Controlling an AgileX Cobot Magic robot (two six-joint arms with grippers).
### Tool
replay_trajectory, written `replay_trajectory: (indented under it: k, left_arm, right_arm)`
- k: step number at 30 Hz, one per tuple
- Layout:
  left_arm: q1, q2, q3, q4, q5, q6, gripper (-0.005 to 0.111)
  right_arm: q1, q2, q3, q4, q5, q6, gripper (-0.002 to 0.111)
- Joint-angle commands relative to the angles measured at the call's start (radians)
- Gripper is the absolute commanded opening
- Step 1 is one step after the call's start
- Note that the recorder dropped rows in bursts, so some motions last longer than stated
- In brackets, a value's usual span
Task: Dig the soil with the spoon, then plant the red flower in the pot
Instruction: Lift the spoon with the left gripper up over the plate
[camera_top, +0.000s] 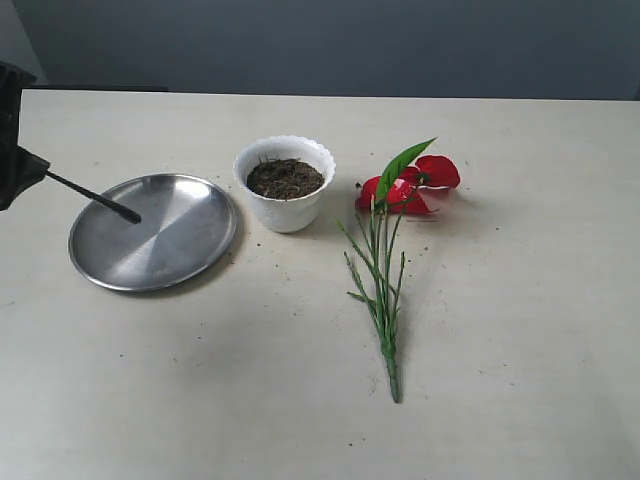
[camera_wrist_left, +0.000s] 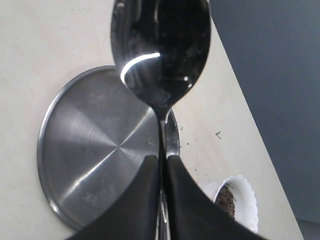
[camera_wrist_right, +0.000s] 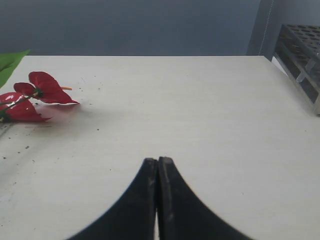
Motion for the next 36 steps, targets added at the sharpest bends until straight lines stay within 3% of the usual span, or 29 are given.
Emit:
replay_trajectory:
  k: [1,11,21,27,36]
  left_arm:
    - [0.002,-0.007,-0.002,0.047,-0.013,-0.002,0.000]
    - [0.002,-0.007,-0.002,0.134,-0.031,-0.002,0.000]
    - [0.002,-0.007,-0.002,0.128,-0.071,-0.002,0.000]
    - [0.002,-0.007,-0.002,0.092,-0.072,-0.002,0.000]
    - [0.002,-0.007,-0.002,-0.075,-0.079,-0.002,0.000]
  right_arm:
    - [-0.002,-0.006,0.001,-0.001,-0.004,-0.002,-0.001]
    - [-0.002,-0.006,0.001,-0.001,-0.004,-0.002,-0.001]
    - [-0.002,-0.006,0.001,-0.001,-0.004,-0.002,-0.001]
    - [-0.002,-0.006,0.001,-0.001,-0.004,-0.002,-0.001]
    - [-0.004,-0.006,0.001,-0.001,-0.004,-0.002,-0.001]
